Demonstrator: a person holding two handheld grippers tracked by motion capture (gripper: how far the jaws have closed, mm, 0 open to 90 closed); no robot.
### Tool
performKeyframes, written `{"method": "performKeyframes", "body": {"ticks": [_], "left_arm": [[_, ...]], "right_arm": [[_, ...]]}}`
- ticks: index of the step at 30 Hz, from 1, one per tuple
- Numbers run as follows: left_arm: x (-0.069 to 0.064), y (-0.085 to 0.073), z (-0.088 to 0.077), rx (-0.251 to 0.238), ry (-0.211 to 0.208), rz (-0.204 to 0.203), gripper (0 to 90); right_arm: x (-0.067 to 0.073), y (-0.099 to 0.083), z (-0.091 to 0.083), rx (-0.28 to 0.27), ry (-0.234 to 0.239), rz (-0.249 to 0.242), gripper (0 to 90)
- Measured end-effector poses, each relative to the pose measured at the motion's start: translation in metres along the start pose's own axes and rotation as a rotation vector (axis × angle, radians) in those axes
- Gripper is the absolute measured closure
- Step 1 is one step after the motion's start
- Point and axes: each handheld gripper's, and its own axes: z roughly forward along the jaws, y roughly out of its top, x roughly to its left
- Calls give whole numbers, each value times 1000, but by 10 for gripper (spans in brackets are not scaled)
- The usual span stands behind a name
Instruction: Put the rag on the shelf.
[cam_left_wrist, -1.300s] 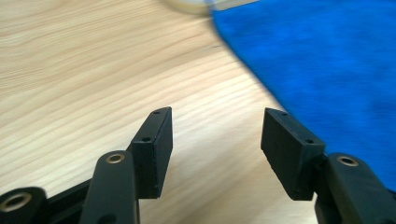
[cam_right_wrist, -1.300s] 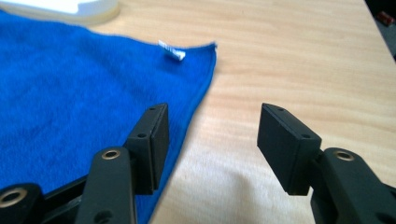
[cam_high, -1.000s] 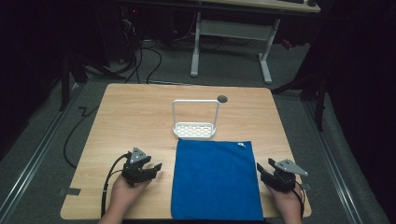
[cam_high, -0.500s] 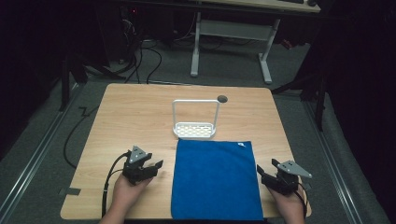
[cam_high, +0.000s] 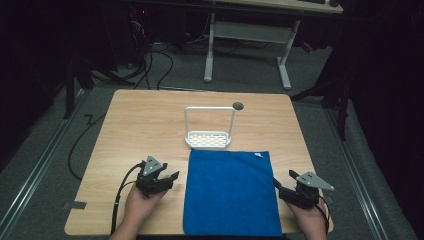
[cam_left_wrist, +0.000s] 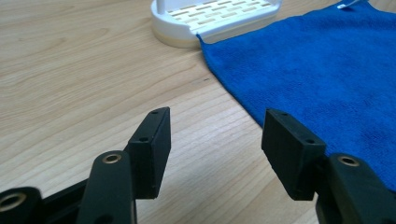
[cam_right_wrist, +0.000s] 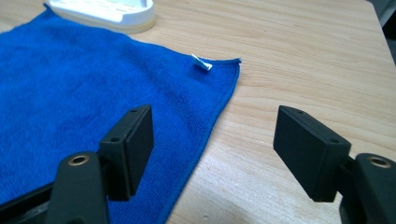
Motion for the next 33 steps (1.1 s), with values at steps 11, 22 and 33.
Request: {"method": "performKeyframes", "body": {"ticks": [11, 22, 33], "left_arm": [[-14, 14, 26, 50, 5, 3, 368], [-15, 39, 61, 23, 26, 12, 371], [-6, 51, 93, 67, 44, -49, 443]], "right_arm": [[-1, 0, 0, -3, 36, 16, 274], [0, -1, 2, 17, 42, 4, 265], [2, 15, 14, -9, 69, 21, 258]]}}
